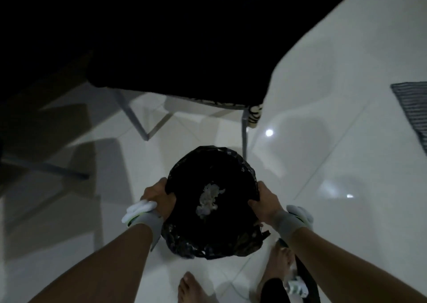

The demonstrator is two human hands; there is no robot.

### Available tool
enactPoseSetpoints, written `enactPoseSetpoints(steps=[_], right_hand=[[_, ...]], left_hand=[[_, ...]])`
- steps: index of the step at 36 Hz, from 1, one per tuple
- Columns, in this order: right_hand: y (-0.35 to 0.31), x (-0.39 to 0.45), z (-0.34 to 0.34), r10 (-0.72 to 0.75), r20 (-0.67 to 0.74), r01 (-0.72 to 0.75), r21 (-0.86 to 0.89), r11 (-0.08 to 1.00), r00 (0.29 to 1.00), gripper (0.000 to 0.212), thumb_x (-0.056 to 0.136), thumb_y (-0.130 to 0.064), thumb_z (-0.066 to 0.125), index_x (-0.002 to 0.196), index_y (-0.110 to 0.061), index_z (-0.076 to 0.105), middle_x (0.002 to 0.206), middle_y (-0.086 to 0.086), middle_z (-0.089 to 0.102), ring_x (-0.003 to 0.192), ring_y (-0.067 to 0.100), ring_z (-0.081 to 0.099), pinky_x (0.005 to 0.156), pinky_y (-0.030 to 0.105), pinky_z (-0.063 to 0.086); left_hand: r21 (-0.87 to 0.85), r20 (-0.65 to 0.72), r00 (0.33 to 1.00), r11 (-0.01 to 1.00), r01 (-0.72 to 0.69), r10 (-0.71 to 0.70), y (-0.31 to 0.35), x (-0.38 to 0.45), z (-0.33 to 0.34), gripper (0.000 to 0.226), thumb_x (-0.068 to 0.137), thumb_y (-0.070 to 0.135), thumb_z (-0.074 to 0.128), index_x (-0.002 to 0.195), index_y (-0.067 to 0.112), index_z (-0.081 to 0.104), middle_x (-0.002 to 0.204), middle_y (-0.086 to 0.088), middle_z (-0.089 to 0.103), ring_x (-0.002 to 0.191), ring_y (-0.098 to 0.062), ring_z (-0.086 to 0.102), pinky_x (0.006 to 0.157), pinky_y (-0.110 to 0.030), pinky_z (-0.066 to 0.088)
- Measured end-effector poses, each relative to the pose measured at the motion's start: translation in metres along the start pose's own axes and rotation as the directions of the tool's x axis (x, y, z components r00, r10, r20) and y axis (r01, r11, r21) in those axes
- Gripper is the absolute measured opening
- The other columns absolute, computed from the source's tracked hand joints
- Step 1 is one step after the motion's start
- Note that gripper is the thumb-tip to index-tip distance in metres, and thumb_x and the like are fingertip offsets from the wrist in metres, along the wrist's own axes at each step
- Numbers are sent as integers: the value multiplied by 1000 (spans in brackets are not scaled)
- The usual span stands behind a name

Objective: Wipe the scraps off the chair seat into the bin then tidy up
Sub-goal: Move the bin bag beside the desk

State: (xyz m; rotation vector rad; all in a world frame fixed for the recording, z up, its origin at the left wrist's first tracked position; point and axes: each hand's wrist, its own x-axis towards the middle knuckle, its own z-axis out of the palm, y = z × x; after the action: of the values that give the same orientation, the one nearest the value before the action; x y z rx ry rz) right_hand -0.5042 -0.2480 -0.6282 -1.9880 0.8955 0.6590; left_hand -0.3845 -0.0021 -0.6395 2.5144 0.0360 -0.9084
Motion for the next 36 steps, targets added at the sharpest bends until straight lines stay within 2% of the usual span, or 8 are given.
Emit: enactPoseSetpoints(steps=[5, 7, 10, 12, 21, 25, 28, 36], right_hand=[[34, -7, -30, 66, -45, -67, -5, 998, 997, 19, 90, -8, 51, 107, -8, 43, 107, 17, 58, 83, 27, 51, 71, 34, 46], [53, -11, -52, 116, -68, -114, 36, 993, 991, 20, 88, -8, 50, 106, -12, 44, 106, 15, 58, 71, 22, 53, 53, 23, 48], [77, -13, -79, 154, -71, -146, 103, 984, 986, 20, 89, -7, 49, 105, -15, 41, 103, 11, 54, 71, 25, 56, 39, 17, 42], [86, -14, -95, 152, -89, -142, 114, 983, 984, 19, 90, -7, 48, 105, -15, 40, 106, 12, 52, 78, 27, 54, 42, 17, 41], [137, -22, -184, 198, -203, -150, 229, 962, 959, 22, 89, -8, 49, 109, -4, 41, 119, 23, 57, 101, 38, 57, 80, 43, 47], [165, -18, -234, 226, -228, -155, 293, 943, 947, 21, 90, -7, 48, 109, -4, 39, 119, 25, 56, 99, 37, 56, 74, 38, 42], [181, -14, -270, 250, -226, -164, 339, 926, 942, 28, 91, -6, 46, 118, -1, 40, 118, 24, 56, 97, 38, 57, 72, 39, 46], [207, 8, -378, 293, -252, -195, 351, 916, 923, 30, 91, -7, 46, 120, -2, 41, 120, 27, 54, 104, 46, 59, 91, 53, 50]], left_hand=[[75, 129, 990, 995, -65, 55, 37, -11, 23, 31, 93, 21, 47, 123, 19, 54, 122, -14, 63, 94, -35, 60, 79, -40, 49], [75, 188, 979, 993, -94, 78, 66, -16, 32, 39, 92, 18, 46, 131, 15, 50, 129, -17, 58, 107, -40, 58, 87, -46, 49], [90, 206, 967, 981, -170, 148, 104, -18, 47, 26, 90, 15, 47, 115, 15, 56, 106, -16, 63, 81, -35, 58, 67, -37, 45], [104, 217, 959, 973, -206, 180, 122, -17, 52, 21, 91, 16, 47, 111, 16, 56, 93, -12, 60, 67, -29, 51, 61, -32, 38], [164, 318, 901, 919, -359, 295, 246, -10, 89, 40, 93, 17, 47, 132, 27, 48, 114, -15, 65, 79, -37, 64, 74, -49, 58], [170, 315, 888, 900, -400, 335, 314, -14, 114, 25, 92, 11, 47, 115, 17, 54, 108, -22, 65, 83, -40, 64, 79, -54, 56], [171, 339, 870, 886, -431, 358, 360, -18, 127, 29, 93, 10, 46, 121, 14, 55, 110, -20, 65, 88, -39, 63, 83, -51, 55], [170, 374, 838, 859, -483, 397, 477, 1, 160, 23, 91, 10, 48, 113, 7, 56, 104, -26, 64, 90, -44, 64, 78, -59, 53]])
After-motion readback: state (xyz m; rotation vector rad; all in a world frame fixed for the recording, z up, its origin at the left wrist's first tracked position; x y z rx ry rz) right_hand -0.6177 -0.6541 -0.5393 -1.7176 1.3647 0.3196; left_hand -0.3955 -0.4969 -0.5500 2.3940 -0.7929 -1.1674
